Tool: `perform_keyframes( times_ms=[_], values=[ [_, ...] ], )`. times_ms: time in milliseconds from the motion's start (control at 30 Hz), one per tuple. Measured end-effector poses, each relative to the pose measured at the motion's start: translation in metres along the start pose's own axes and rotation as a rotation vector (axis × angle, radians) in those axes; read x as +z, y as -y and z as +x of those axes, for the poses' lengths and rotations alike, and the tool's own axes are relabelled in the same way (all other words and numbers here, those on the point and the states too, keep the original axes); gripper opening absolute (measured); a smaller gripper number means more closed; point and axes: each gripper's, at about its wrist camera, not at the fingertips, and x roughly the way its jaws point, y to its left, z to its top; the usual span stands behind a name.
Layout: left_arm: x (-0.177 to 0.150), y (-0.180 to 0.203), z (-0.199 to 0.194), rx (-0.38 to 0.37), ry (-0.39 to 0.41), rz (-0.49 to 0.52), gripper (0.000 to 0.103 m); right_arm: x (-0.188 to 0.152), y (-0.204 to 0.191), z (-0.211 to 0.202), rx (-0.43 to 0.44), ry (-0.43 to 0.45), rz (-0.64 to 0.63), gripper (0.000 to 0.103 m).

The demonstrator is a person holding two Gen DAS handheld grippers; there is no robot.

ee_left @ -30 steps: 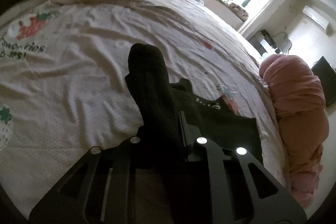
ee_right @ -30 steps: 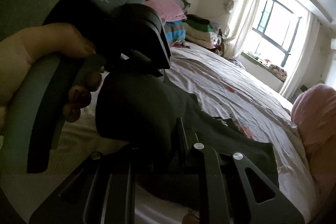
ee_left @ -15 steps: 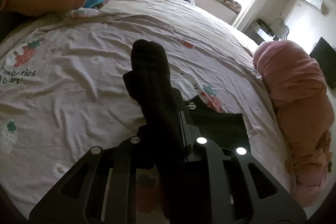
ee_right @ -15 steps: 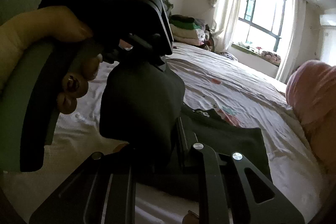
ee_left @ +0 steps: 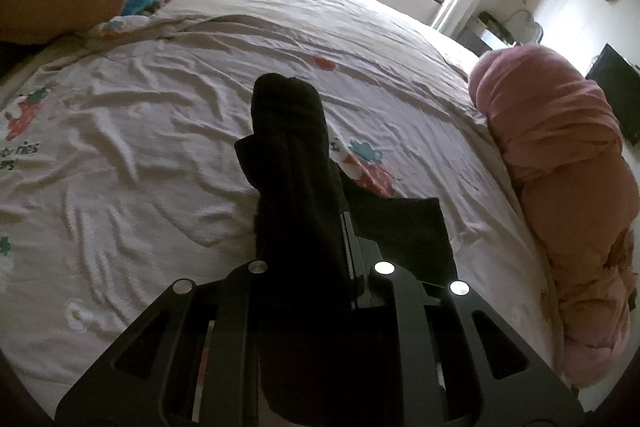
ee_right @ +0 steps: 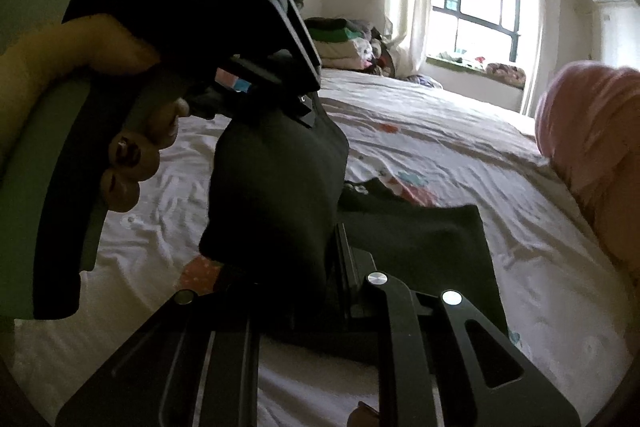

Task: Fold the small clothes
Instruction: 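Fold the lifted shirt half over onto the other half with both tools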

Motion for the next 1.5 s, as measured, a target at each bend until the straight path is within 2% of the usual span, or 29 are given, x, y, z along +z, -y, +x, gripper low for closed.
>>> perform_keyframes(
  times_ms=[333,433,533,567,600,667,767,867,967,1033,1067,1133,1233,1300,1500],
  values=[
    [-0.011,0.028,0.042,-0.014,-0.076,0.012,0.015,-0.020,0.046,0.011,0.030,-0.107,0.187,0.014],
    [-0.014,0.035,0.054,-0.018,-0.099,0.013,0.021,-0.027,0.061,0.016,0.057,-0.148,0.264,0.014],
    [-0.016,0.037,0.064,-0.015,-0.111,0.002,0.040,-0.036,0.075,0.021,0.096,-0.185,0.359,0.014],
    [-0.015,0.037,0.066,-0.017,-0.114,-0.007,0.054,-0.038,0.079,0.022,0.110,-0.190,0.386,0.014],
    [-0.015,0.034,0.068,-0.027,-0.117,-0.028,0.062,-0.042,0.085,0.024,0.135,-0.200,0.431,0.014],
    [-0.014,0.028,0.067,-0.074,-0.110,-0.074,0.068,-0.050,0.097,0.029,0.175,-0.225,0.521,0.015],
    [-0.010,0.019,0.057,-0.124,-0.078,-0.115,0.069,-0.060,0.109,0.033,0.208,-0.251,0.615,0.018],
    [-0.007,0.011,0.046,-0.088,-0.042,-0.117,0.069,-0.067,0.115,0.032,0.229,-0.266,0.678,0.021],
    [-0.009,-0.003,0.040,-0.085,-0.032,-0.146,0.069,-0.075,0.122,0.032,0.241,-0.291,0.752,0.028],
    [-0.014,-0.011,0.039,-0.046,-0.035,-0.132,0.069,-0.077,0.126,0.029,0.271,-0.298,0.799,0.030],
    [-0.018,-0.013,0.039,-0.028,-0.036,-0.117,0.069,-0.079,0.129,0.028,0.291,-0.304,0.824,0.034],
    [-0.028,-0.017,0.041,-0.002,-0.048,-0.089,0.069,-0.078,0.133,0.026,0.322,-0.314,0.831,0.039],
    [-0.044,-0.019,0.047,0.012,-0.076,-0.065,0.069,-0.072,0.143,0.024,0.344,-0.309,0.860,0.053],
    [-0.051,-0.019,0.049,0.014,-0.087,-0.052,0.069,-0.065,0.149,0.028,0.388,-0.331,0.847,0.069],
    [-0.064,-0.012,0.049,0.018,-0.094,-0.004,0.069,-0.036,0.163,0.061,0.428,-0.404,0.757,0.071]
  ],
)
